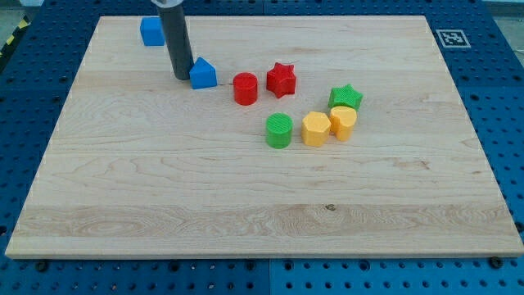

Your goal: Move the blue triangle closer to the green circle

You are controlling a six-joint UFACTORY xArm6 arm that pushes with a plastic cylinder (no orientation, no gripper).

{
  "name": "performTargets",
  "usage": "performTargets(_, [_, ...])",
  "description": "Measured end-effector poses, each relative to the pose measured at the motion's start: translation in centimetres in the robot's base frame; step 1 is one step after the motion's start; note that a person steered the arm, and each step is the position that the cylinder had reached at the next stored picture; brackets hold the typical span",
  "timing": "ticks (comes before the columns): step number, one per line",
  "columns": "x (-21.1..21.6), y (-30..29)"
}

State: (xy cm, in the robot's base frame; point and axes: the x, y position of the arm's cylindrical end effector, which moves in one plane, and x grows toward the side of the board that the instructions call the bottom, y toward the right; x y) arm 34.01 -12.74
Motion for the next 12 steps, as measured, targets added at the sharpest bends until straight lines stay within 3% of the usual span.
performTargets(1, [-2.8, 0.0])
performTargets(2, [-2.4, 2.7])
performTargets(4, [2.6, 2.8])
performTargets(7, [0.4, 3.6])
performTargets(9, [6.5, 4.1])
performTargets(12, [5.1, 5.0])
